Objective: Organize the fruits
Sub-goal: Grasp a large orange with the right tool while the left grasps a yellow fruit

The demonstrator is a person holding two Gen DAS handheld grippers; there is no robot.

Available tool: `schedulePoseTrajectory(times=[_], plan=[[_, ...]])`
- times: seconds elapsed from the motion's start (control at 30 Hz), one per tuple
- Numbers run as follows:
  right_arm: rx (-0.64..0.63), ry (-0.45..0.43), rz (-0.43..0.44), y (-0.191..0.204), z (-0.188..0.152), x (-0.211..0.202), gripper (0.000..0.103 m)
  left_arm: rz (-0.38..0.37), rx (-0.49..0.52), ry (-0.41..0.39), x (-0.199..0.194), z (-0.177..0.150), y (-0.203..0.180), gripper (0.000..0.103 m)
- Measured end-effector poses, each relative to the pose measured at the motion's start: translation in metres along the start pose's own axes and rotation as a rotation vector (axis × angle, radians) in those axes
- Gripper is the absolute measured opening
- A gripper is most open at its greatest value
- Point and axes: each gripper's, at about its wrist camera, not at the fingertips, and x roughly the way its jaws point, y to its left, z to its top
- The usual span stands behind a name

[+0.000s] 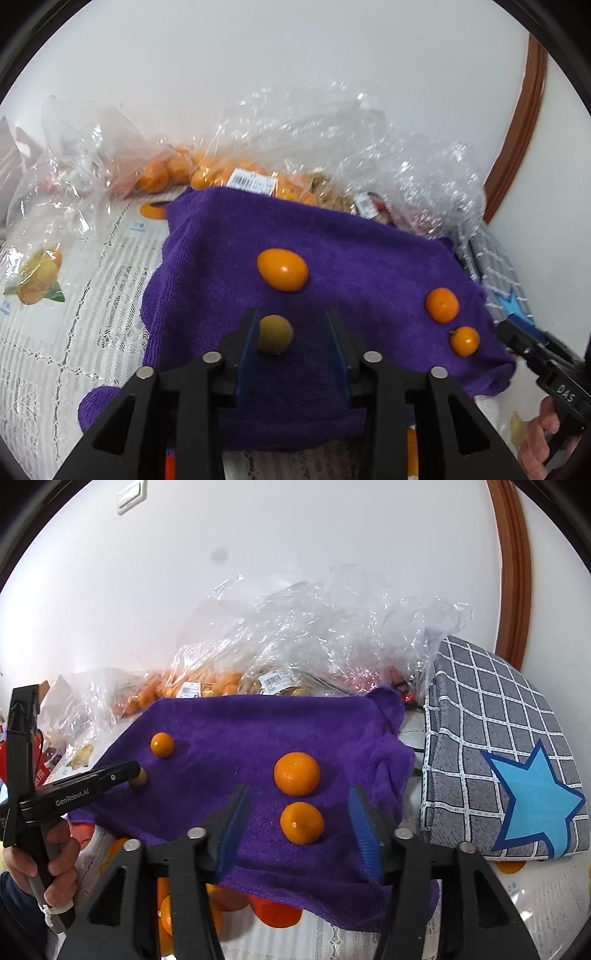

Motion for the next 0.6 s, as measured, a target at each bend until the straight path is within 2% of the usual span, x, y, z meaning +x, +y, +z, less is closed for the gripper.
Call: schedulePoseTrajectory(times=[0.13, 0.2, 0.27, 0.37, 0.5, 0.57, 0.6], plan=[[0.034, 0.017, 0.078, -0.001, -0.001, -0.007, 0.056, -0.023, -0.037, -0.046, -0.021, -0.004, 0.006, 0.038], [0.038, 0.010, 0.108, 0.001, -0.004, -0.014, 0.056, -0.055, -0.057, -0.050, -0.031, -0.008, 0.012, 0.038], [0.040, 0.009, 0.127, 0.005, -0.012, -0.021, 0.056, -0.054, -0.072, -0.059, -0.041, -0.013, 0.017, 0.038], [0.018, 0.014, 0.148, 0.015, -0.025, -0.031, 0.049, -0.038, -0.072, -0.081, -0.059, -0.023, 0.022, 0.038], [-0.022, 0.039, 0.208, 0.027, -0.042, -0.040, 0.047, -0.035, -0.086, -0.051, -0.068, -0.038, 0.028, 0.038], [-0.037, 0.093, 0.275, 0.034, -0.049, -0.037, 0.047, -0.039, -0.092, -0.039, -0.071, -0.044, 0.029, 0.038], [-0.037, 0.104, 0.280, 0.037, -0.051, -0.037, 0.047, -0.042, -0.090, -0.036, -0.071, -0.046, 0.028, 0.038]])
